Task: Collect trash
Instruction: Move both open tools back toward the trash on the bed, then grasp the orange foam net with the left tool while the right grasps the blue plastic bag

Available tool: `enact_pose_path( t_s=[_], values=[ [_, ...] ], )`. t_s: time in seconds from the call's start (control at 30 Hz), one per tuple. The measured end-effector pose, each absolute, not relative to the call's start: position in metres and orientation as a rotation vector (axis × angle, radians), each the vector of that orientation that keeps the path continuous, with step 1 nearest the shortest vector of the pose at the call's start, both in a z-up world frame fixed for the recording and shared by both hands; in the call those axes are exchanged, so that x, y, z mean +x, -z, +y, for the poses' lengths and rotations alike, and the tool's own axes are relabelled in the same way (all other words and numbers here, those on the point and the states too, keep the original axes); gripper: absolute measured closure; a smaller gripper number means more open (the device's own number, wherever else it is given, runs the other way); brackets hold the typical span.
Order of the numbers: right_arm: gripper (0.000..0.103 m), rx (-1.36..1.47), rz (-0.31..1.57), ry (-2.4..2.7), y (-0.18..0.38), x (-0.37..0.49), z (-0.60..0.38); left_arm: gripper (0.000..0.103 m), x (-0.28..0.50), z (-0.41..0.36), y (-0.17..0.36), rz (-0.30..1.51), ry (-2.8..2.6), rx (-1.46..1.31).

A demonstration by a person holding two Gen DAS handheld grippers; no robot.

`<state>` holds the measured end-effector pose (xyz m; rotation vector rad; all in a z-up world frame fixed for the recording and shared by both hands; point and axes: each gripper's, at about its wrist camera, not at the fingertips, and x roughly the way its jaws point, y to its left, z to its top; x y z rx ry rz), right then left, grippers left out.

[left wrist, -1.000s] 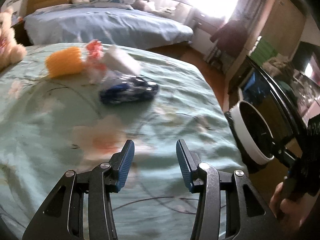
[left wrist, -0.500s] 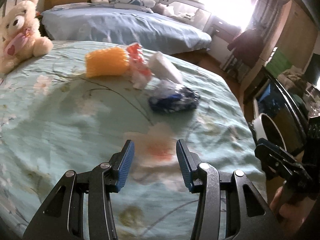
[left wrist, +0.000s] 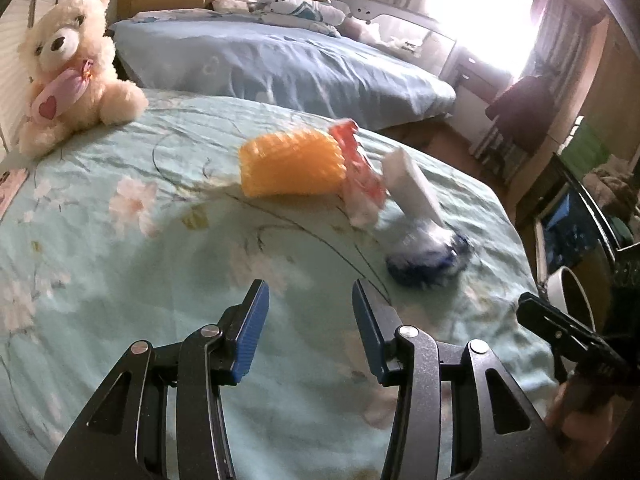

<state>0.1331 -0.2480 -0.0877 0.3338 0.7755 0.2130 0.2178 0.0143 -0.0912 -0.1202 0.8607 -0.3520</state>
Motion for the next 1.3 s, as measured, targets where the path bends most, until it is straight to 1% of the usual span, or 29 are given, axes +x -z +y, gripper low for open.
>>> enact_pose_path(
  t_s=[0.6,0.7,0.73,0.77,0.8,0.83,0.87,0.9,0.93,1.0,1.1,1.13,1.17,1.3],
  values=[
    [0.013,0.451,0.839,-0.222,0.112,0.204,-0.255,0.06,0.308,0.025,0.095,0.845,0.417,-0.176],
    [0.017,0.446,0.838,-0.228,0.112,0.209,-0.254,0.06,0.314,0.021,0.097,0.844,0.429,-0.161],
    [0.021,0.446,0.838,-0.229,0.113,0.209,-0.254,0.06,0.314,0.018,0.098,0.845,0.434,-0.151],
    [0.024,0.444,0.842,-0.229,0.114,0.21,-0.254,0.066,0.313,0.017,0.098,0.845,0.44,-0.145],
    [0.026,0.444,0.841,-0.232,0.114,0.211,-0.253,0.076,0.312,0.014,0.098,0.841,0.449,-0.136],
    [0.034,0.441,0.839,-0.238,0.114,0.211,-0.253,0.079,0.31,0.011,0.098,0.841,0.453,-0.12],
    [0.041,0.441,0.841,-0.246,0.114,0.212,-0.252,0.083,0.309,0.009,0.098,0.839,0.453,-0.107],
    [0.053,0.441,0.843,-0.256,0.113,0.211,-0.251,0.085,0.306,0.008,0.097,0.833,0.453,-0.097],
    [0.06,0.43,0.843,-0.25,0.112,0.211,-0.249,0.086,0.303,0.007,0.095,0.827,0.455,-0.091],
    [0.07,0.402,0.84,-0.239,0.108,0.209,-0.247,0.088,0.295,0.005,0.093,0.816,0.454,-0.083],
    [0.077,0.402,0.841,-0.242,0.108,0.204,-0.247,0.089,0.279,0.007,0.089,0.807,0.446,-0.102],
    [0.088,0.41,0.84,-0.243,0.108,0.201,-0.248,0.089,0.274,0.007,0.088,0.806,0.448,-0.115],
    [0.091,0.417,0.841,-0.241,0.108,0.198,-0.25,0.089,0.268,0.008,0.087,0.804,0.448,-0.123],
    [0.091,0.438,0.84,-0.224,0.111,0.182,-0.258,0.089,0.243,0.005,0.083,0.802,0.464,-0.147]
  ],
)
